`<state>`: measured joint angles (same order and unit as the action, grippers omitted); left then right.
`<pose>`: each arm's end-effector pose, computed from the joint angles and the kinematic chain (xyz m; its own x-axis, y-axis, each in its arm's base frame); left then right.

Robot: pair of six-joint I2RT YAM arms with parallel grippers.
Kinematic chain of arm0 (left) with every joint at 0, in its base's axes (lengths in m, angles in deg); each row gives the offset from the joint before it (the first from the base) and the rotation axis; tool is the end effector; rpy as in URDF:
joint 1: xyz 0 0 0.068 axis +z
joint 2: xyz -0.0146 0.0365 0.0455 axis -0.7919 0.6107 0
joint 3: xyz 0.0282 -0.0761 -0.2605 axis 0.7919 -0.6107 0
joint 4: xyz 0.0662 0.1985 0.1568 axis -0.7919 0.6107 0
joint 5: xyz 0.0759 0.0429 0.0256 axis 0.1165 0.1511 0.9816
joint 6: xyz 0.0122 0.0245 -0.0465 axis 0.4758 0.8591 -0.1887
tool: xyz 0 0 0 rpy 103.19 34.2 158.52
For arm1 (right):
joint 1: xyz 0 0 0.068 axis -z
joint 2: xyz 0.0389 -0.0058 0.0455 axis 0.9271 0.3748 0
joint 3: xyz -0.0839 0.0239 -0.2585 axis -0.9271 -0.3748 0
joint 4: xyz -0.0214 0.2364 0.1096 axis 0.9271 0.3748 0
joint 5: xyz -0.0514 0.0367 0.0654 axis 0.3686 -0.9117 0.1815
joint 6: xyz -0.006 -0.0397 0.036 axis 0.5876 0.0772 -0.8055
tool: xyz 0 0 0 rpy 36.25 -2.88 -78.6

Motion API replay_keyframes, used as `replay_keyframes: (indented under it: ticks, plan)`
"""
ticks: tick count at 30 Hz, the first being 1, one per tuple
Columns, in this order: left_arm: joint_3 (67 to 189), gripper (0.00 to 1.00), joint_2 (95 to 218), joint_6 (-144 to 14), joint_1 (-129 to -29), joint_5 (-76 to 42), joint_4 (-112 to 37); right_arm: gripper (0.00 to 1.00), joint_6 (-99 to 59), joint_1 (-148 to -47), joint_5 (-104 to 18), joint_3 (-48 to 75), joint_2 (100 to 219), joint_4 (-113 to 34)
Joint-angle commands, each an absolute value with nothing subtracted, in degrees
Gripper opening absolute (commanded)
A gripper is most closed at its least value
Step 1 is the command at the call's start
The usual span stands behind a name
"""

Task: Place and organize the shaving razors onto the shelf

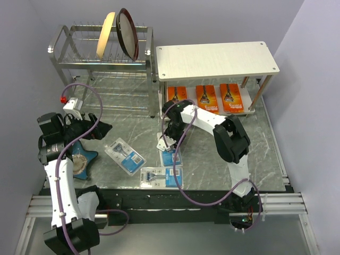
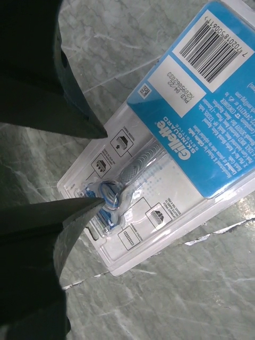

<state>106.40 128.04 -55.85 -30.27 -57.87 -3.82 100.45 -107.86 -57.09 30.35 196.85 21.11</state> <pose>0.1658 0.0381 0.3339 -0.4618 -0.2171 -0.8600 0.3521 0.8450 -0.4024 0.2970 0.2654 0.1850 0.8630 -0.3870 -0.3248 -0.4615 -0.8654 -0.1949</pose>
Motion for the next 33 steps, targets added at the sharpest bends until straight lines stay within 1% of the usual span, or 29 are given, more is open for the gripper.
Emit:
replay_keyframes:
  ticks: [1, 8, 13, 17, 19, 21, 22, 23, 26, 29, 32, 33]
  plan:
    - [106.0, 0.99, 127.9, -57.4, -29.7, -59.9, -6.9, 0.57, 117.6, -108.4, -57.9, 30.5, 195.8, 21.1]
    - [105.7, 0.99, 128.7, -58.7, -29.5, -60.5, -8.0, 0.57, 116.4, -110.1, -58.6, 31.0, 197.0, 20.3]
    - [106.0, 0.99, 129.0, -58.9, -29.5, -60.5, -7.6, 0.55, 117.3, -111.3, -55.7, 28.6, 197.9, 18.6]
    - [106.2, 0.99, 129.2, -59.2, -29.6, -60.4, -7.5, 0.46, 116.5, -111.8, -52.3, 28.8, 200.0, 19.2]
    - [106.3, 0.99, 129.1, -59.2, -29.5, -60.4, -7.4, 0.43, 115.3, -111.7, -50.0, 29.3, 201.2, 19.7]
    - [106.3, 1.00, 129.4, -59.6, -29.5, -60.4, -7.5, 0.36, 114.4, -111.4, -48.6, 29.0, 201.6, 19.9]
    - [106.4, 0.99, 129.5, -59.9, -29.5, -60.6, -7.5, 0.31, 114.0, -111.1, -47.6, 29.1, 201.8, 20.6]
    - [106.3, 0.99, 129.6, -60.2, -29.6, -60.7, -7.8, 0.22, 113.5, -111.0, -47.3, 29.3, 201.8, 21.0]
    - [106.1, 0.99, 129.8, -61.0, -29.6, -61.3, -8.3, 0.09, 109.8, -110.3, -46.9, 28.9, 200.6, 22.3]
    - [105.9, 0.99, 129.8, -61.5, -29.6, -61.9, -8.9, 0.06, 105.0, -108.7, -48.3, 26.9, 197.0, 23.9]
    - [105.3, 0.99, 129.5, -62.7, -29.6, -62.6, -10.3, 0.05, 102.5, -107.1, -49.9, 21.8, 189.5, 25.8]
    - [104.6, 0.99, 129.3, -63.9, -29.6, -63.0, -11.0, 0.05, 102.0, -106.1, -51.5, 20.6, 184.7, 26.3]
